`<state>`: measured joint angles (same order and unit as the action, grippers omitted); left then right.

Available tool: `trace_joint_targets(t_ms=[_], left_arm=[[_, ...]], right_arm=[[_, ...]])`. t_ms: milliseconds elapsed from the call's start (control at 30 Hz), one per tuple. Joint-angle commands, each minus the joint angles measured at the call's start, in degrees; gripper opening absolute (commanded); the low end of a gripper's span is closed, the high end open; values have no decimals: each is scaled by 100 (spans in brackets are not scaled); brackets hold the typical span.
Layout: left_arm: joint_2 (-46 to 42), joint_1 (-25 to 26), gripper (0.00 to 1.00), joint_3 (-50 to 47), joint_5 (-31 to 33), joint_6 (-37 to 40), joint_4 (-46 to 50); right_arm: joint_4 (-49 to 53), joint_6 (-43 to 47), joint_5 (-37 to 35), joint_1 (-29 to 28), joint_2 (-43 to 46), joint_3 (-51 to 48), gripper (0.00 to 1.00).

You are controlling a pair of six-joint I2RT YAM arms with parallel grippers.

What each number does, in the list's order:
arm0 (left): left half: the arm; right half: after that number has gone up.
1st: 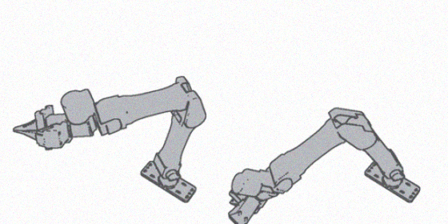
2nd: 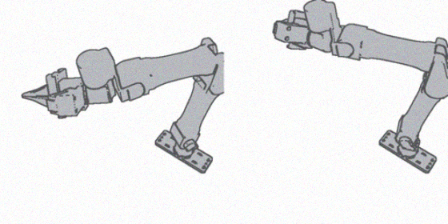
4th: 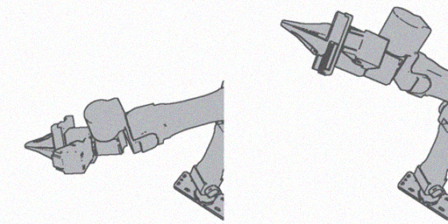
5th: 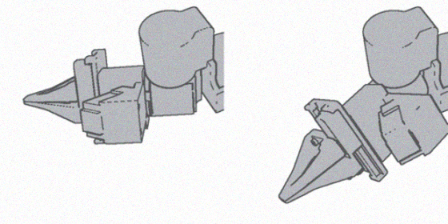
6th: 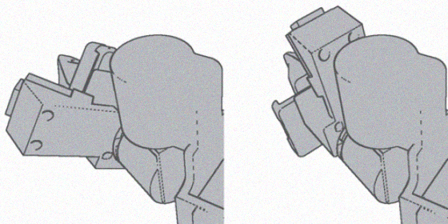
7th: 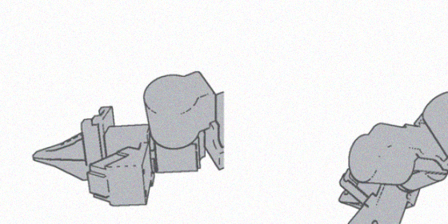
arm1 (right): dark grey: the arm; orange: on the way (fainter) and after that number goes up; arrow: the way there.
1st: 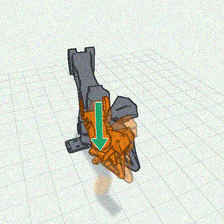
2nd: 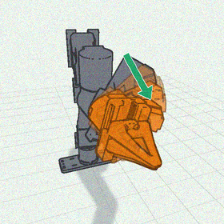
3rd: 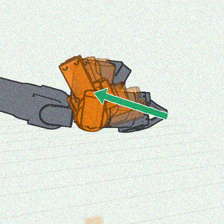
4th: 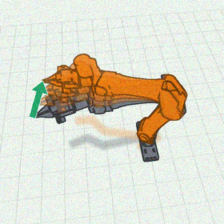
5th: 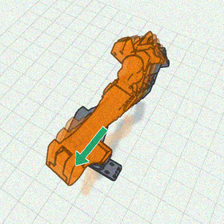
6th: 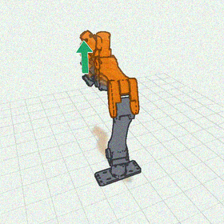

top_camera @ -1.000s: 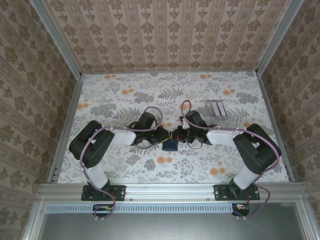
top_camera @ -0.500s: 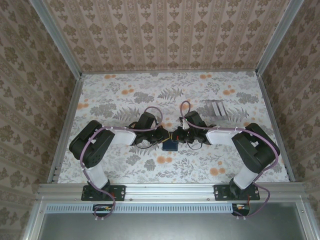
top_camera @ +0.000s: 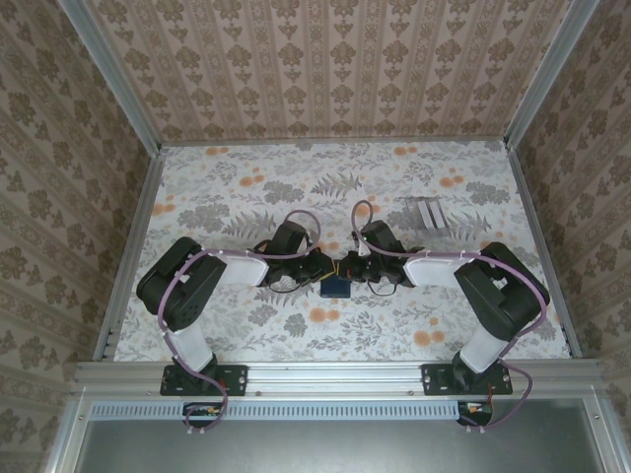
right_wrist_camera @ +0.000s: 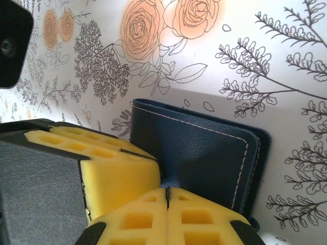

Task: Put the credit cards into the card holder

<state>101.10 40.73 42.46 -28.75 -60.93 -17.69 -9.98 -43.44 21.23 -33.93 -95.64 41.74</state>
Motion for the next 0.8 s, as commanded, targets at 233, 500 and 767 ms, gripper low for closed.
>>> trace_joint_targets(t_ms=[233, 500, 767], left_arm=[[324, 22, 13, -116, 230, -169, 144], [314, 30, 13, -177, 230, -184, 86], [331, 57, 13, -168, 251, -192, 50]], right_arm=[[-215, 5, -240, -316, -101, -478, 0], [-49, 233, -307, -196, 176, -473, 0], [286, 400, -226, -87, 436, -33, 0]])
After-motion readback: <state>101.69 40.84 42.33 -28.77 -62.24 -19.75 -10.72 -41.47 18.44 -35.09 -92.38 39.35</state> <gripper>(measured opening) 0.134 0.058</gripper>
